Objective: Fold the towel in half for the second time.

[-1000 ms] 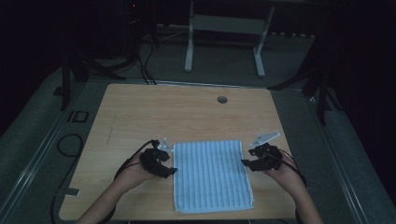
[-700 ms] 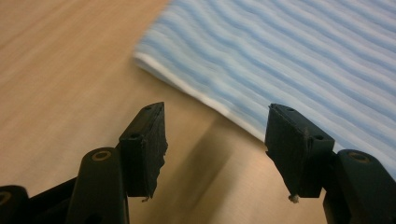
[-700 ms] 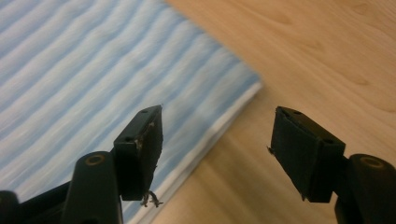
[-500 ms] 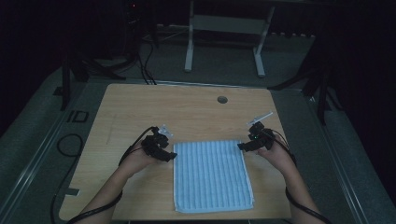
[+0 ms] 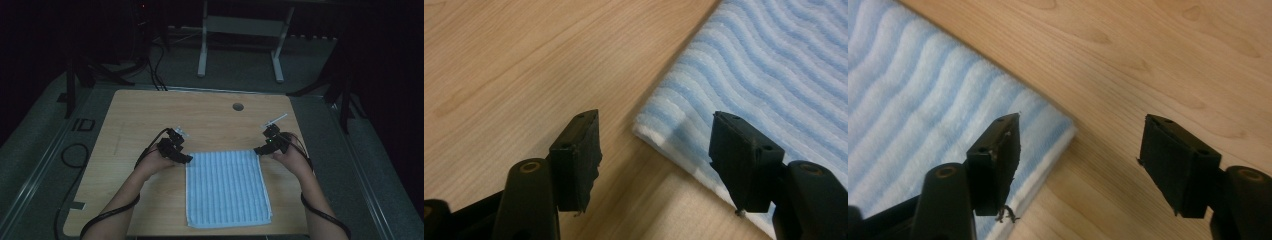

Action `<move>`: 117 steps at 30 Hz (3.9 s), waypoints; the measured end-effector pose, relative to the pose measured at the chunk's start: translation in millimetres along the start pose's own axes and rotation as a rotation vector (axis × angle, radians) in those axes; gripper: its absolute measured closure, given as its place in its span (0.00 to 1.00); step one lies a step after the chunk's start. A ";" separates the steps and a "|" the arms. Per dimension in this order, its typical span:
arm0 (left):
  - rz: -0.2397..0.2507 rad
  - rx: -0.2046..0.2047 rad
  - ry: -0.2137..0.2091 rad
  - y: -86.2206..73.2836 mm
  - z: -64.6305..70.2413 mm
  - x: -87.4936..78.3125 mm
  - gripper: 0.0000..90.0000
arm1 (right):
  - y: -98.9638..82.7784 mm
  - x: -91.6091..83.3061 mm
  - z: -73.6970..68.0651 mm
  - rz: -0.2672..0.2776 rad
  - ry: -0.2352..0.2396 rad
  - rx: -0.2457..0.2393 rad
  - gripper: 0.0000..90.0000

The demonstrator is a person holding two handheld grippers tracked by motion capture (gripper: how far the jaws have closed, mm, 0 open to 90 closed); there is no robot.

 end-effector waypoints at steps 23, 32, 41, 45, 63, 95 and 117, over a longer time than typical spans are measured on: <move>0.007 -0.016 -0.088 7.7 -5.8 20.7 0.84 | 15.1 43.0 -9.4 -0.139 0.062 -0.032 0.88; 0.104 -0.035 0.005 23.2 -8.6 -7.3 0.96 | 30.0 17.4 -13.0 -0.067 -0.012 -0.068 0.95; 0.192 0.020 0.067 32.2 -1.7 -53.4 0.96 | 42.2 -30.9 -13.4 0.084 -0.021 -0.107 0.95; 0.231 0.039 0.065 28.6 3.6 -70.3 0.96 | 39.0 -52.1 -20.4 0.155 -0.018 -0.137 0.95; 0.227 0.181 -0.002 -43.1 79.9 -89.4 0.96 | -57.4 -82.9 -83.8 0.230 0.000 -0.255 0.94; 0.091 0.202 -0.070 -60.6 108.3 -24.1 0.47 | -78.5 -19.8 -100.1 0.109 0.050 -0.214 0.62; 0.045 0.154 -0.012 -46.1 52.5 3.4 0.36 | -35.4 30.3 -83.4 0.046 0.066 -0.179 0.53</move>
Point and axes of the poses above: each handheld gripper's, and its own axes: x roughly forward along the jaws, y roughly out of its top, z roughly to its right, the point moved 2 cm from there along x, roughly forward along the jaws, and after that the axes turned 4 degrees about -z, right-handed, at the moved point
